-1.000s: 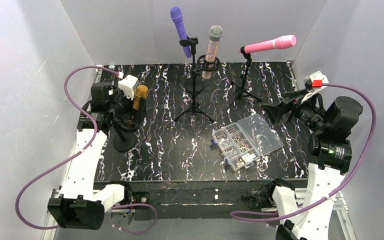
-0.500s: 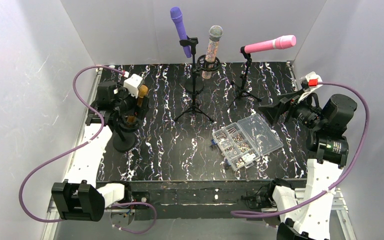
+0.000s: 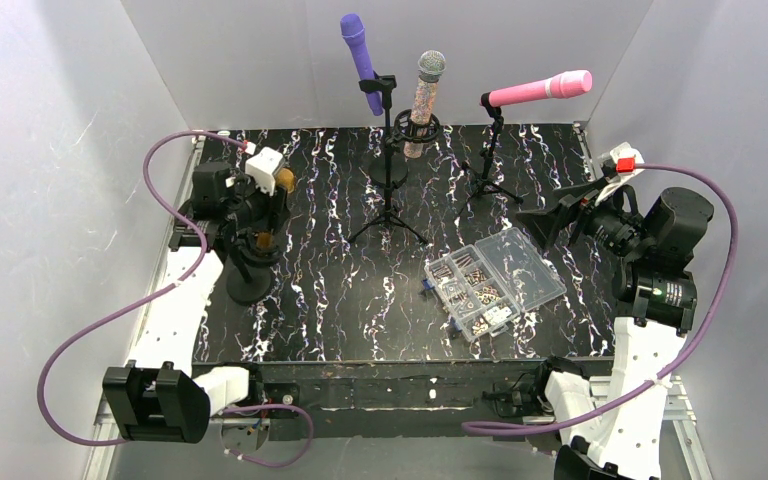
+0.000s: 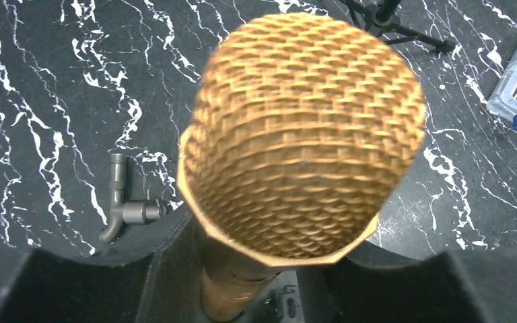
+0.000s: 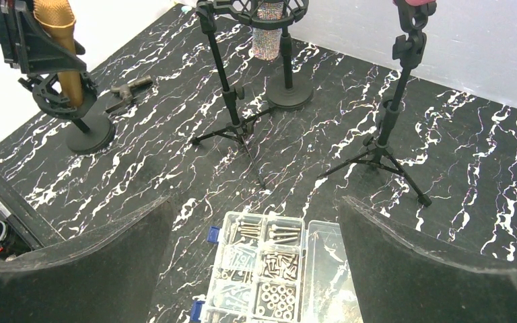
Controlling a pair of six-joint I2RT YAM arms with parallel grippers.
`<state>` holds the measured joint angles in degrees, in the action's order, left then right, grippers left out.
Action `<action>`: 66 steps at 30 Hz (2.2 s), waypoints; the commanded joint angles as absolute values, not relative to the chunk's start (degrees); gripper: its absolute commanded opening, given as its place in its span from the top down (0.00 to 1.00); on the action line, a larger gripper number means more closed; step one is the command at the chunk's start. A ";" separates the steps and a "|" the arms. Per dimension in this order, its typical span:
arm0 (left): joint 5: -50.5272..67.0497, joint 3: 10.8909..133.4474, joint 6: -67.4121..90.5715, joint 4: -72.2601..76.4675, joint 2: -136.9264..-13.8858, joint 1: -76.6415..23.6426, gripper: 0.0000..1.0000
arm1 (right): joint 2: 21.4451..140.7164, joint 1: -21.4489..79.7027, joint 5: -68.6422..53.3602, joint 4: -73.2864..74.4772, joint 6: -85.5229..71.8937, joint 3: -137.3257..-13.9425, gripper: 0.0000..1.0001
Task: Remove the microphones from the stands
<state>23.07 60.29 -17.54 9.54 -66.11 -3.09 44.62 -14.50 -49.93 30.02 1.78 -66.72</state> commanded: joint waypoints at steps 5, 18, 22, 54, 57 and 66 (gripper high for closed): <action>24.37 67.04 -16.98 5.72 -65.42 -2.74 0.67 | 43.90 -14.15 -51.11 28.91 2.61 -67.88 0.00; 25.66 75.39 -14.40 2.47 -66.88 -2.76 1.00 | 44.63 -13.98 -51.21 28.74 1.95 -69.42 0.00; 25.88 81.91 -10.85 -1.59 -67.64 -2.79 1.00 | 45.18 -13.59 -51.90 28.58 1.55 -70.51 0.00; 19.43 76.98 27.76 -15.43 -73.13 -24.90 1.00 | 53.05 11.20 -44.50 21.70 -0.14 -66.34 0.07; 15.89 74.61 27.60 -17.07 -74.42 -26.10 1.00 | 52.50 11.23 -42.94 22.24 1.51 -64.95 0.07; 12.80 71.04 28.09 -18.49 -81.10 -28.20 1.00 | 50.82 10.98 -38.41 23.43 5.00 -61.82 0.06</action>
<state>14.50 71.64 27.49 -14.09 -78.52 -27.64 52.49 10.96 -40.97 24.01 2.39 -62.39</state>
